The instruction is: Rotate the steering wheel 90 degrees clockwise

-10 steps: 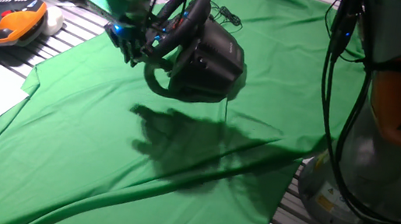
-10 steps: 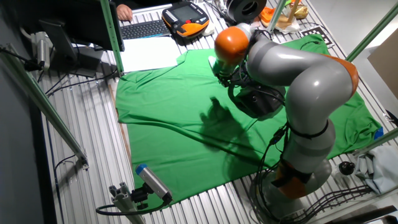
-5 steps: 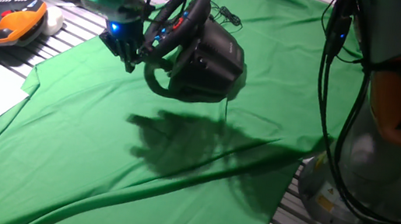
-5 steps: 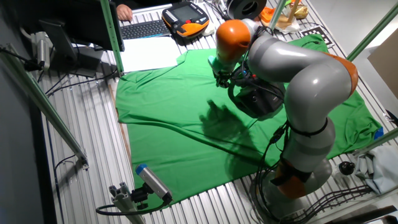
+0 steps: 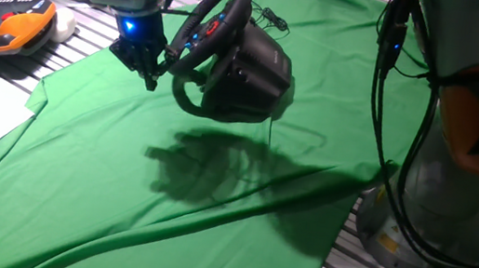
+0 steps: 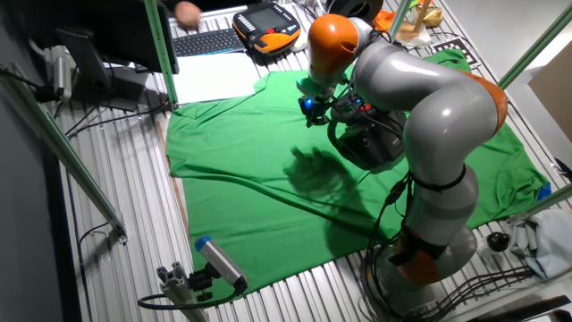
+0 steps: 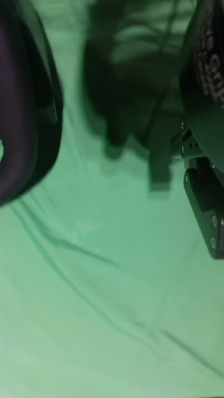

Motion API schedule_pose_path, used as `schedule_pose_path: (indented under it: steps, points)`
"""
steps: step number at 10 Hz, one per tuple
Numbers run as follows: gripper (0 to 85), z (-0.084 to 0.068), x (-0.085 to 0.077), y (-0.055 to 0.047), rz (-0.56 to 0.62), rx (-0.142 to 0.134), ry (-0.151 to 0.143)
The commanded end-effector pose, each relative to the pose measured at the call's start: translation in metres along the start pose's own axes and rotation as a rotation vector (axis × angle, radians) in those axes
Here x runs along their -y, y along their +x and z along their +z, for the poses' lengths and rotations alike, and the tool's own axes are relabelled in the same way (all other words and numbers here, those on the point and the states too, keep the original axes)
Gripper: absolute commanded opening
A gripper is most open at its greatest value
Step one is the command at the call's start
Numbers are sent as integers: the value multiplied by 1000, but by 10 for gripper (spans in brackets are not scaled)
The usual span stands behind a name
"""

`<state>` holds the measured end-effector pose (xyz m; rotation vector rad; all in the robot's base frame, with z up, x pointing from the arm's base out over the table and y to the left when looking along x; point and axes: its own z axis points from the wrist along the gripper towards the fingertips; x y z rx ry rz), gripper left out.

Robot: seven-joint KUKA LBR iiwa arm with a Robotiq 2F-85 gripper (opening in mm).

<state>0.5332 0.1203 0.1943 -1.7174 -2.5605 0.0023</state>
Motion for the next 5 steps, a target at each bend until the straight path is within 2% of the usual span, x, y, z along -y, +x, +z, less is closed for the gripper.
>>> schedule_pose_path:
  steps: [1, 3, 4, 5]
  points:
    - [0, 1, 1, 1, -570, 17, 17]
    - [0, 6, -1, 2, -572, 28, -9]
    - [0, 7, 0, 3, -568, 35, -1]
    - [0, 7, 3, 5, -573, 28, 6]
